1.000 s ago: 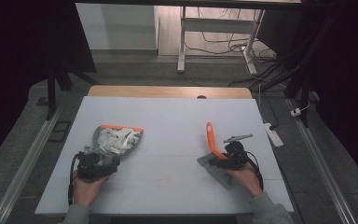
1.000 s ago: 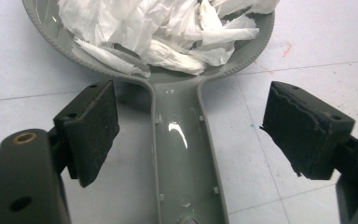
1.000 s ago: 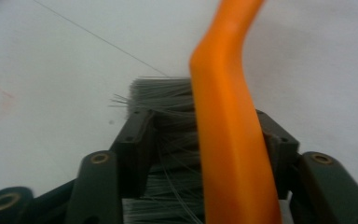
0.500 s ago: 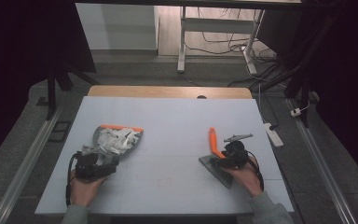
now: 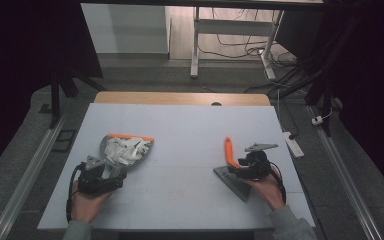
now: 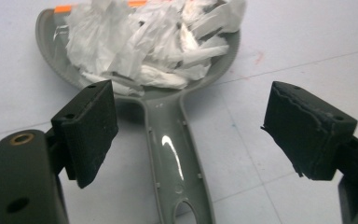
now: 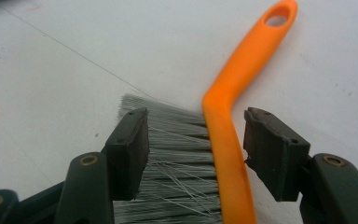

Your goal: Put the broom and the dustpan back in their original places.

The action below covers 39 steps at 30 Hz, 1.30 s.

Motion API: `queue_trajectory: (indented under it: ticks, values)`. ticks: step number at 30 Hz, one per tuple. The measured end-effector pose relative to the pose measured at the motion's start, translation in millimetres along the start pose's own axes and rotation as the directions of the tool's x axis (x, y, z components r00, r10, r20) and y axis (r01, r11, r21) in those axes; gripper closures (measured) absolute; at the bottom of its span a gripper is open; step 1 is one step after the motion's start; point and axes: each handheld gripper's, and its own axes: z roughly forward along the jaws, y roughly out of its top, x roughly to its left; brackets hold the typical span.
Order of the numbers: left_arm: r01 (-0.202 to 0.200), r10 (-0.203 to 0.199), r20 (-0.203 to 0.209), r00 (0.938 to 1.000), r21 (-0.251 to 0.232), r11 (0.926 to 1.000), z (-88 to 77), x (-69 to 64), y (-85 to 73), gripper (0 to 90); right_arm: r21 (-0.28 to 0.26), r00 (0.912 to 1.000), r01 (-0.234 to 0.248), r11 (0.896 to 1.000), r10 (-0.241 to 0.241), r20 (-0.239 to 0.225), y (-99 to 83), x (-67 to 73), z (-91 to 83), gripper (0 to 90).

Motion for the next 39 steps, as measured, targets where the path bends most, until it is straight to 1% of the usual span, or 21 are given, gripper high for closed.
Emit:
queue_trajectory:
  ticks: [4, 5, 6, 7, 10, 11, 12, 15, 17, 20, 24, 27, 29, 30, 34, 39]
  values:
    - [-0.030, 0.030, 0.036, 0.9989, -0.006, 0.9995, -5.2, -1.1, 1.0, 19.1, -0.026, 0.9996, 0.023, 0.999, -0.023, -0.017, 0.9, 1.7, -4.9, 41.9]
    - [-0.044, 0.044, 0.045, 0.9980, -0.004, 0.9990, -6.4, -2.1, 1.3, 19.3, -0.030, 0.9993, 0.030, 0.999, -0.030, -0.023, 0.9, 2.0, -6.1, 42.1]
    - [-0.057, 0.057, 0.062, 0.9964, -0.002, 0.9984, -7.3, -3.1, 1.4, 19.6, -0.035, 0.9989, 0.037, 0.999, -0.038, -0.027, 0.7, 2.6, -7.2, 42.3]
    - [-0.072, 0.071, 0.087, 0.9937, 0.002, 0.9974, -7.9, -3.8, 1.2, 20.0, -0.039, 0.9986, 0.045, 0.998, -0.046, -0.026, 0.3, 3.3, -8.1, 42.3]
    - [-0.121, 0.118, 0.126, 0.9851, 0.019, 0.9925, -7.2, -4.7, 0.2, 20.5, -0.037, 0.9970, 0.073, 0.997, -0.073, -0.023, -1.5, 6.2, -9.0, 42.4]
    - [-0.132, 0.127, 0.142, 0.9818, 0.023, 0.9910, -6.5, -3.7, 0.0, 20.6, -0.036, 0.9967, 0.077, 0.996, -0.078, -0.023, -2.1, 7.3, -9.0, 42.4]
    - [-0.139, 0.133, 0.156, 0.9788, 0.029, 0.9899, -5.6, -2.3, -0.1, 21.1, -0.034, 0.9961, 0.083, 0.996, -0.084, -0.025, -2.8, 8.1, -8.9, 42.4]
    - [-0.148, 0.140, 0.180, 0.9737, 0.034, 0.9883, -1.9, 3.0, 0.5, 21.5, -0.031, 0.9950, 0.097, 0.995, -0.097, -0.023, -5.2, 11.2, -9.4, 42.9]
    - [-0.157, 0.148, 0.199, 0.9687, 0.030, 0.9871, -0.3, 5.8, 1.7, 21.5, -0.031, 0.9937, 0.110, 0.993, -0.110, -0.019, -7.1, 13.3, -10.6, 42.9]
    - [-0.174, 0.165, 0.213, 0.9630, 0.027, 0.9843, 1.5, 7.4, 3.6, 21.5, -0.039, 0.9924, 0.122, 0.992, -0.122, -0.015, -10.1, 14.4, -13.3, 42.9]
    - [-0.196, 0.186, 0.215, 0.9587, 0.022, 0.9804, 1.2, 6.6, 3.4, 21.5, -0.049, 0.9928, 0.119, 0.992, -0.119, -0.014, -16.5, 13.8, -17.0, 42.9]
    - [-0.205, 0.198, 0.234, 0.9520, 0.007, 0.9787, -2.3, 6.3, 2.3, 21.7, -0.038, 0.9917, 0.128, 0.991, -0.128, -0.005, -22.2, 13.2, -20.0, 42.9]
    - [-0.213, 0.207, 0.244, 0.9474, 0.000, 0.9770, -3.2, 6.5, 1.0, 22.0, -0.035, 0.9922, 0.124, 0.992, -0.124, -0.006, -26.0, 11.8, -22.3, 43.3]
    - [-0.210, 0.203, 0.247, 0.9473, -0.001, 0.9778, -3.4, 6.4, 0.0, 22.1, -0.034, 0.9925, 0.122, 0.992, -0.122, -0.004, -28.0, 11.0, -23.6, 43.4]
    - [-0.214, 0.207, 0.259, 0.9433, 0.000, 0.9768, -3.7, 6.6, -3.1, 22.2, -0.041, 0.9931, 0.118, 0.992, -0.118, 0.001, -37.0, 8.7, -30.8, 43.7]
    - [-0.228, 0.222, 0.261, 0.9394, -0.005, 0.9736, -4.5, 5.8, -5.8, 22.6, -0.083, 0.9925, 0.122, 0.989, -0.121, 0.012, -48.0, 4.6, -43.0, 45.0]
